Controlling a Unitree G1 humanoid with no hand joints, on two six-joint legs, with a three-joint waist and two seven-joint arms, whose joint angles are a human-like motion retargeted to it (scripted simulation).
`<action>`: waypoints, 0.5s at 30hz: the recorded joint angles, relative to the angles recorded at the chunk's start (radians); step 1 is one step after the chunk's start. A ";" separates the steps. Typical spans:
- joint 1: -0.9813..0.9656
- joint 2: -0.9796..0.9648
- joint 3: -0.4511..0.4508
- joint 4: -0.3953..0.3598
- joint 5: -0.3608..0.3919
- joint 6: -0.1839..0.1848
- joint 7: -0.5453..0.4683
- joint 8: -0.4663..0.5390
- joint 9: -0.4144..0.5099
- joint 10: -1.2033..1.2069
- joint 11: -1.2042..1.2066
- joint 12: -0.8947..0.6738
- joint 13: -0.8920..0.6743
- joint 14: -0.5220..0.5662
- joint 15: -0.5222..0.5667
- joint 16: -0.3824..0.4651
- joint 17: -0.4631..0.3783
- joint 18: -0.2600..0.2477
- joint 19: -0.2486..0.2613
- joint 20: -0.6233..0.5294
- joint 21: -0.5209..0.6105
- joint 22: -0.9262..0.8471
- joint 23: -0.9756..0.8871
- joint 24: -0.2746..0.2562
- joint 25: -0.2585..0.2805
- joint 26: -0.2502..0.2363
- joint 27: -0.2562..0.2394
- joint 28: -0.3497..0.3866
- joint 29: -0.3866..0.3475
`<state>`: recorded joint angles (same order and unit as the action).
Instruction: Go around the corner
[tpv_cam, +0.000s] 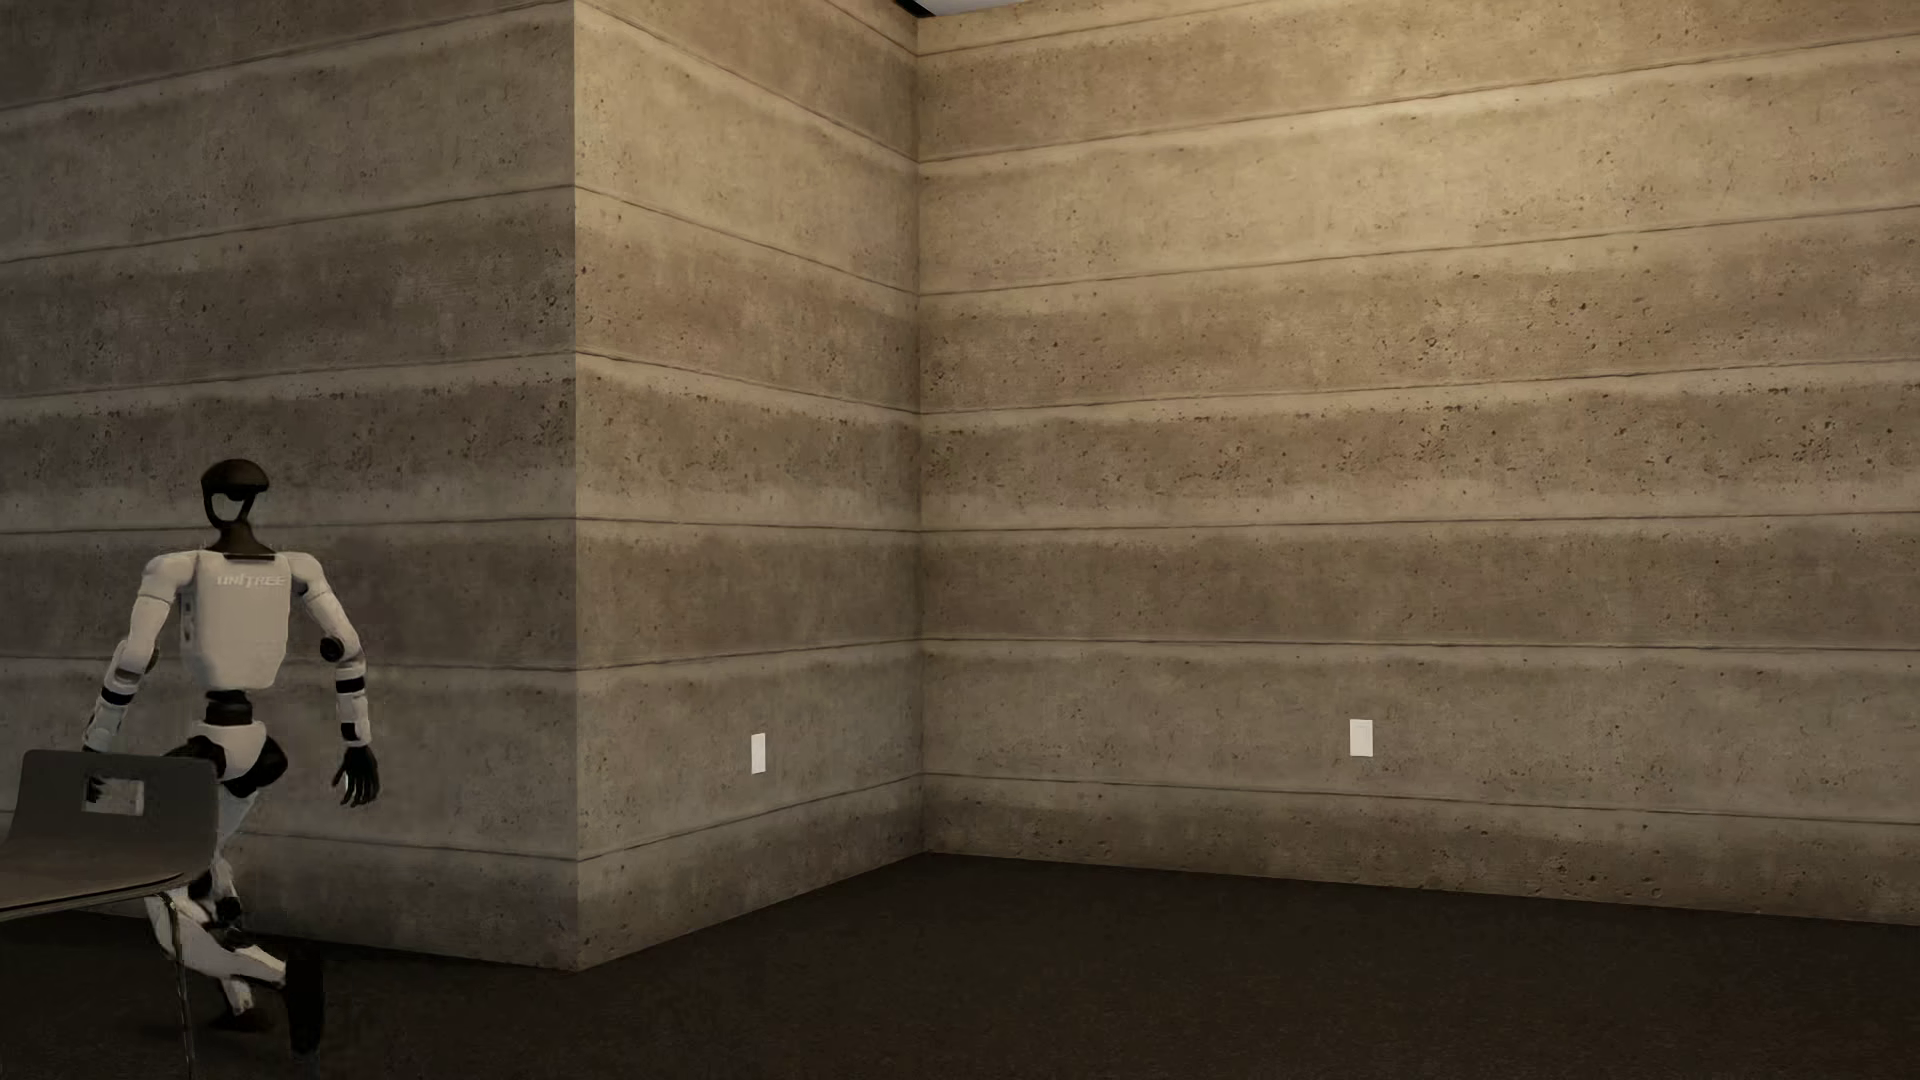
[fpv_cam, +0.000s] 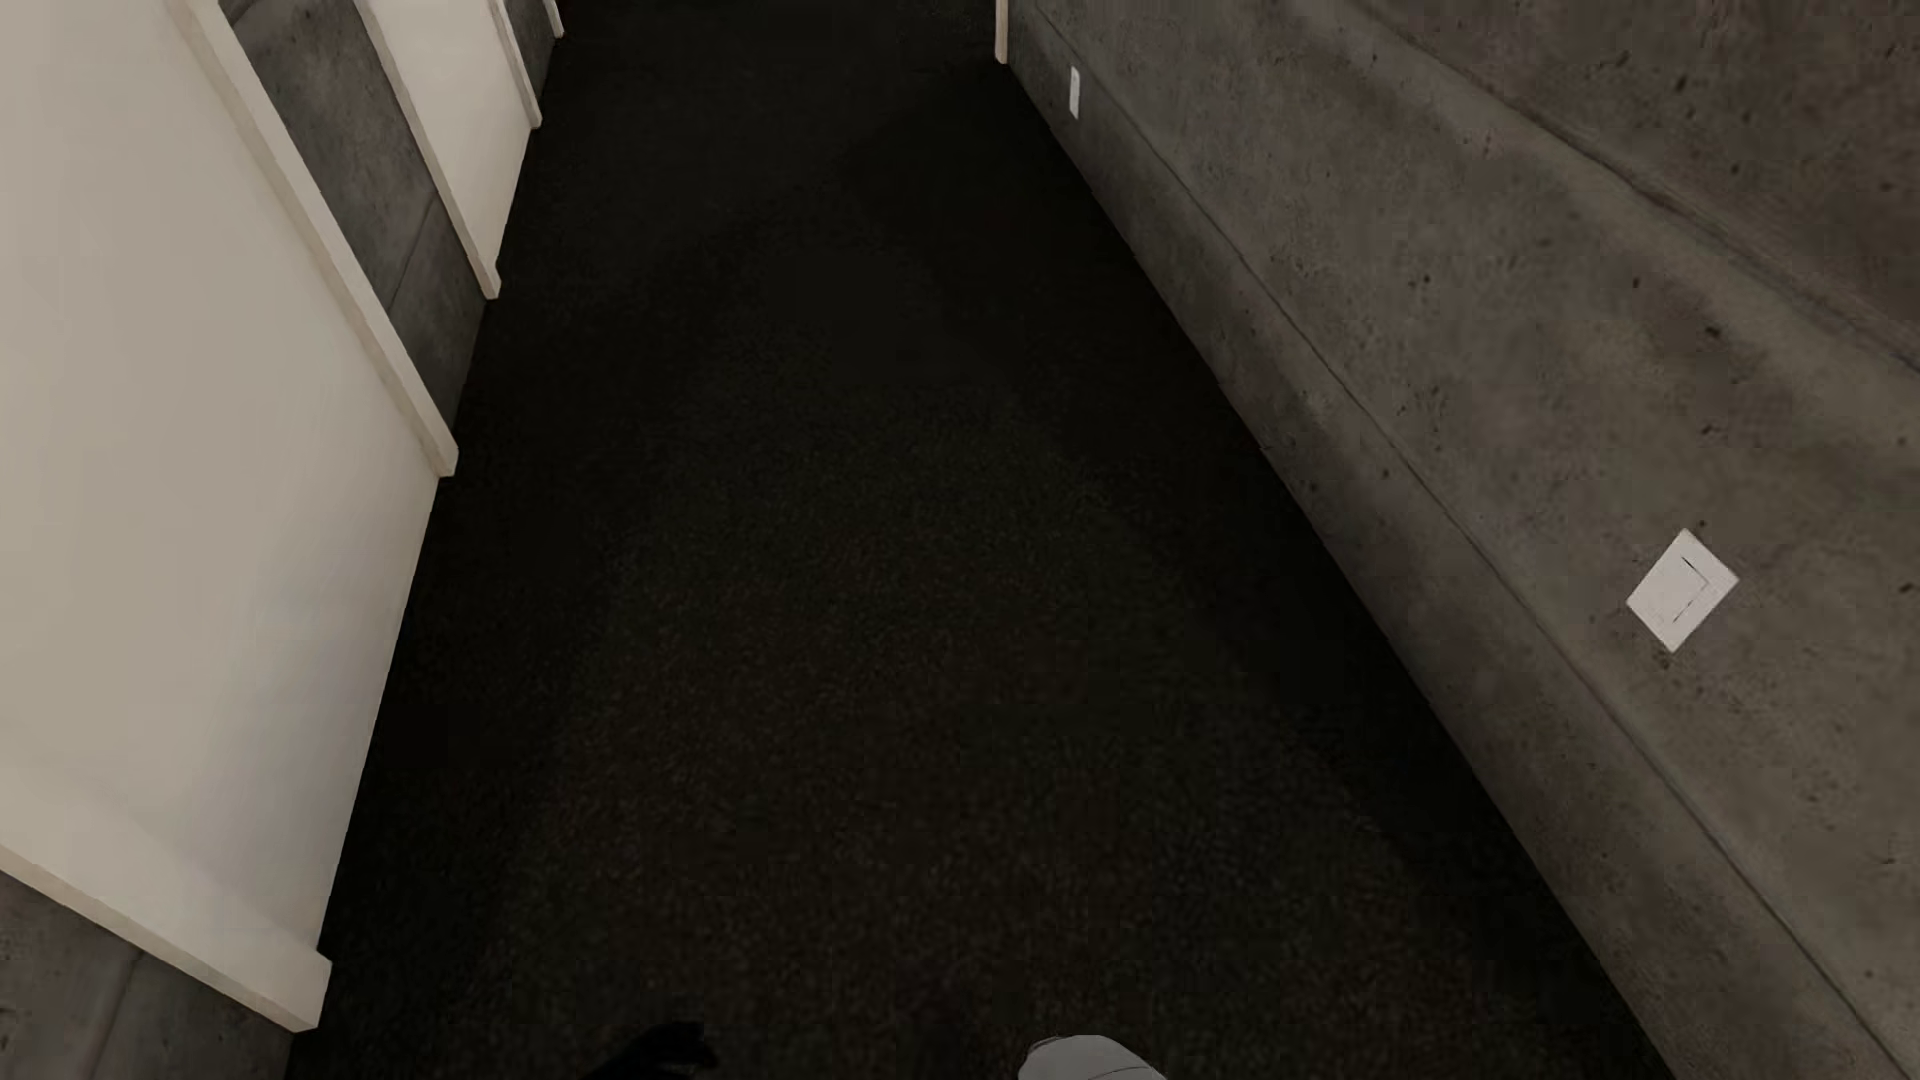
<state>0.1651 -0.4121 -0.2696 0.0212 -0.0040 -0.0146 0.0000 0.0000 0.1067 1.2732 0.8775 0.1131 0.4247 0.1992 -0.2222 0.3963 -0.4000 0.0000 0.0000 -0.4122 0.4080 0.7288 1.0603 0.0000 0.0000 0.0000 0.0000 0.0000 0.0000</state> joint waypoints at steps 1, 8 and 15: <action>-0.128 0.108 0.047 -0.026 0.015 -0.006 0.000 0.000 0.009 0.133 -0.058 0.011 -0.014 -0.100 -0.016 -0.022 0.012 0.000 0.000 -0.054 -0.013 0.068 -0.043 0.000 0.000 0.000 0.000 0.000 0.000; -0.597 0.670 0.422 -0.077 -0.052 -0.067 0.000 0.000 -0.017 -0.806 -0.358 0.274 -0.189 -0.517 -0.115 -0.021 0.004 0.000 0.000 -0.273 -0.092 0.287 -0.529 0.000 0.000 0.000 0.000 0.000 0.000; -0.561 0.562 0.387 -0.241 -0.189 -0.170 0.000 0.000 -0.010 -0.570 0.348 0.301 -0.154 -0.007 0.320 -0.011 0.068 0.000 0.000 -0.362 -0.103 0.355 -0.359 0.000 0.000 0.000 0.000 0.000 0.000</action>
<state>-0.3964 0.1496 0.1170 -0.2202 -0.1929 -0.1841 0.0000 0.0000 0.0970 0.7034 1.2251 0.4138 0.2712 0.1918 0.0982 0.3855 -0.3317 0.0000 0.0000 -0.7747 0.3050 1.0842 0.7009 0.0000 0.0000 0.0000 0.0000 0.0000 0.0000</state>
